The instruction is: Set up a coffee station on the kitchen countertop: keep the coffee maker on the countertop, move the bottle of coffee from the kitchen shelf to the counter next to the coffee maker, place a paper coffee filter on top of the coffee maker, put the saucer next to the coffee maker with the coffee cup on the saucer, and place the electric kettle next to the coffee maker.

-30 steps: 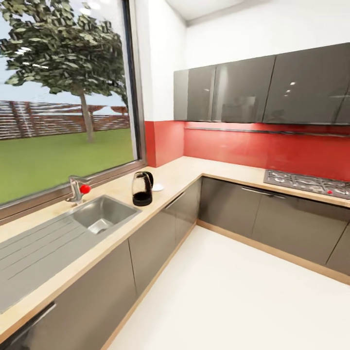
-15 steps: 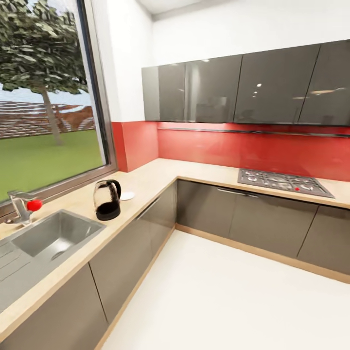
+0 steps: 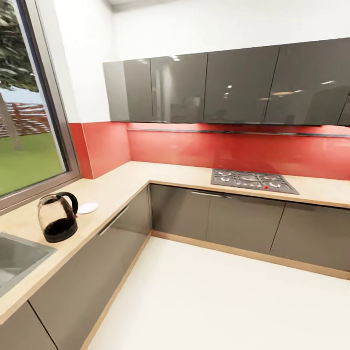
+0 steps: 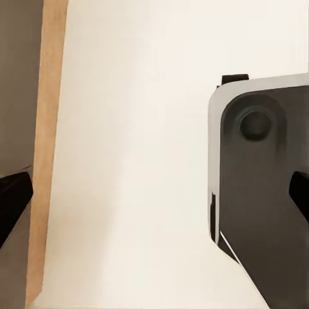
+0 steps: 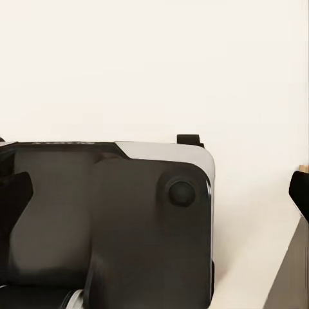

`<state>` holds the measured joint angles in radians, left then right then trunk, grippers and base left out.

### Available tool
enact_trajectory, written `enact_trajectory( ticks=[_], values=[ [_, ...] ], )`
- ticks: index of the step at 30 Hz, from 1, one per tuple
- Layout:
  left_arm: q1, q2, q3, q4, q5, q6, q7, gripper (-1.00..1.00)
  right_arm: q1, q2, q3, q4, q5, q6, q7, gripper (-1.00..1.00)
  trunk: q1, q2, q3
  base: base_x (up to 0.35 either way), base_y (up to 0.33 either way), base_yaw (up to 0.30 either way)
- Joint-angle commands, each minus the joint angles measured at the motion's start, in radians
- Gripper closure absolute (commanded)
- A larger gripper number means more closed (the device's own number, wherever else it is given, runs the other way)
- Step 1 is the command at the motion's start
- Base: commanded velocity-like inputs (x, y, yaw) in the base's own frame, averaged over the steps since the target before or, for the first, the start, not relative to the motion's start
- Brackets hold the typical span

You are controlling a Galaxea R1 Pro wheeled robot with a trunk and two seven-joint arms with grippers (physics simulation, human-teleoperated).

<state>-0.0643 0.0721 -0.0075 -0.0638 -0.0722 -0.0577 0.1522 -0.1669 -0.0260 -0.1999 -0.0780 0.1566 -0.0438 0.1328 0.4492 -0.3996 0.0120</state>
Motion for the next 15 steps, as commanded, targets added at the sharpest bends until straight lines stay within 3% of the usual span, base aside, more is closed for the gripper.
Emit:
enact_trajectory(
  ticks=[1, 15],
  values=[
    [0.0, 0.0, 0.0, 0.001, -0.008, -0.004, 0.004, -1.0, -0.001, 0.0, -0.009, 0.001, 0.01, -0.003, 0.004, -1.0, 0.001, 0.0, 0.0, 0.293, -0.187, -0.146],
    [0.0, 0.0, -0.003, 0.001, -0.008, -0.005, 0.004, -1.0, -0.001, 0.006, -0.006, -0.002, 0.014, -0.002, 0.007, -1.0, 0.001, 0.0, 0.0, 0.328, -0.09, -0.017]
  ],
)
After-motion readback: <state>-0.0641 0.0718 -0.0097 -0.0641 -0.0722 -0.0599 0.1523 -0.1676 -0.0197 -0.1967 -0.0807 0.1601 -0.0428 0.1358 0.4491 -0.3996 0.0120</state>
